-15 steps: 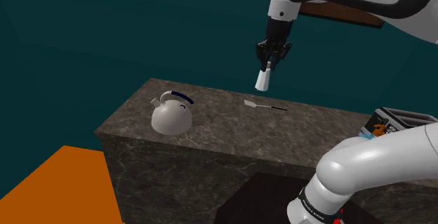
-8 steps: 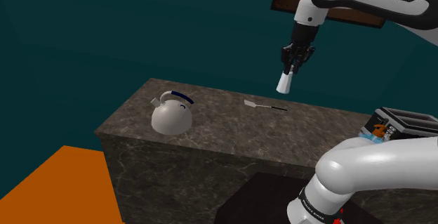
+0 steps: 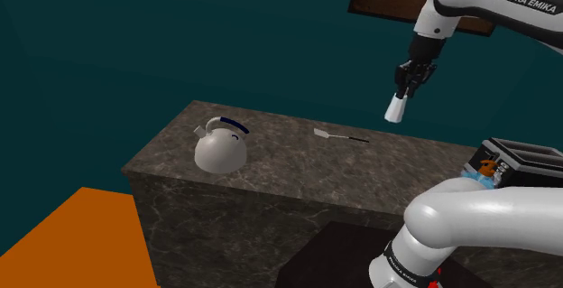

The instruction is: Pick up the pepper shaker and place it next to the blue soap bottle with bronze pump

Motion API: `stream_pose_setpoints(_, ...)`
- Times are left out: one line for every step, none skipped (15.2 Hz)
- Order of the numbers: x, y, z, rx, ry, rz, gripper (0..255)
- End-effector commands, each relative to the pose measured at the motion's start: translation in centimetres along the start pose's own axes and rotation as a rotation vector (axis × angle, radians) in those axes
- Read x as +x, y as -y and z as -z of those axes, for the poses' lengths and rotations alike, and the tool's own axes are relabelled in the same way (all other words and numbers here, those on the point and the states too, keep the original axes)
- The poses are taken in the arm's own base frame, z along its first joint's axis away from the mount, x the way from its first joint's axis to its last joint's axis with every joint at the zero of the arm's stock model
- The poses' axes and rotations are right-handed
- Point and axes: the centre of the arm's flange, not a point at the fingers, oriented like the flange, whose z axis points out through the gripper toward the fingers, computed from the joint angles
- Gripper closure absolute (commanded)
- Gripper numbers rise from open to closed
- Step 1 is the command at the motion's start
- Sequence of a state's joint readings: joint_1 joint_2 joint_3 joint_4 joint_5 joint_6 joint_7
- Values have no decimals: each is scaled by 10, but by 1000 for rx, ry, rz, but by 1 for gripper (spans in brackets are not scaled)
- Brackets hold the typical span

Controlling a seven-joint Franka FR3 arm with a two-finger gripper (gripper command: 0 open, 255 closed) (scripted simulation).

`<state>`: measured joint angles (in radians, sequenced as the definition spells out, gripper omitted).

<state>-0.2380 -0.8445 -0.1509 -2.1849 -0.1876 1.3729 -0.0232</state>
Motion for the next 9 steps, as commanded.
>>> stream_pose_setpoints(-8,-29,-3,-1,0,2,255)
stream_pose_setpoints(-12,-41,-4,-1,0,2,255)
stream_pose_setpoints(-16,-54,-5,-1,0,2,255)
stream_pose_setpoints(-20,-67,-5,-1,0,2,255)
stream_pose_setpoints(-24,-79,-6,-1,0,2,255)
stream_pose_setpoints(-27,-92,-7,-1,0,2,255)
stream_pose_setpoints(-31,-104,-8,-1,0,2,255)
stream_pose_setpoints(-35,-117,-9,-1,0,2,255)
stream_pose_setpoints(-39,-129,-9,-1,0,2,255)
